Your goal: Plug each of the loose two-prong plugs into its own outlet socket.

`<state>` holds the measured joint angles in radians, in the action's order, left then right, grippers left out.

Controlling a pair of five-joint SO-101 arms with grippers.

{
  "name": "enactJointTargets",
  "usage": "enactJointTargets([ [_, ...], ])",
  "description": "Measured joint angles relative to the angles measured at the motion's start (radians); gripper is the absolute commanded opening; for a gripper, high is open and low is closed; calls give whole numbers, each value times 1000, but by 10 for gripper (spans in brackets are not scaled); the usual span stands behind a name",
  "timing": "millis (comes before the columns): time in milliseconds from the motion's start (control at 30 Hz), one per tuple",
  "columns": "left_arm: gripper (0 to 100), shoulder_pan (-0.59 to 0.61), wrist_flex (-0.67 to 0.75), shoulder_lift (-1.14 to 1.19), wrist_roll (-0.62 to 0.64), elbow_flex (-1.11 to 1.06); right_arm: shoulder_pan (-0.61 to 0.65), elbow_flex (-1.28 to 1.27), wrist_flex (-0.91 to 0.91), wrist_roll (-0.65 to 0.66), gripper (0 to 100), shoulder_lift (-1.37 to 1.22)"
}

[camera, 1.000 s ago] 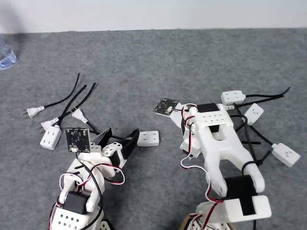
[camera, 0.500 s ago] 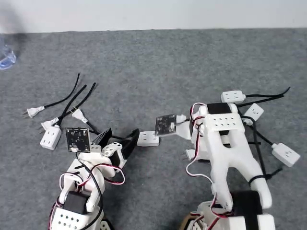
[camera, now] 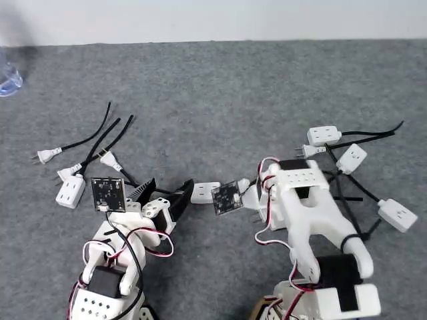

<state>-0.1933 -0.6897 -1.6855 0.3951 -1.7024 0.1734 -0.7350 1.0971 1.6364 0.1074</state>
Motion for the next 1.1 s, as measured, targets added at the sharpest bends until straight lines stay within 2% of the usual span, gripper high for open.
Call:
enactJointTargets([
  [133,292,-20,-9,0,0,0,31,0,-9,2,168,-15],
  [267,292,-28,-38,0,0,0,37,-8,-55,2,7,-17],
  [433,292,-28,-41,0,0,0,34,-8,-71,2,80,-17],
  [567,292,-28,-41,0,0,0,21,-12,-97,2,3,-18],
  [800,292,-28,-41,0,0,0,20,-51,-181,0,9,-17],
  [1100,292,-28,-41,0,0,0,38,-54,-193,-354,13,-17],
])
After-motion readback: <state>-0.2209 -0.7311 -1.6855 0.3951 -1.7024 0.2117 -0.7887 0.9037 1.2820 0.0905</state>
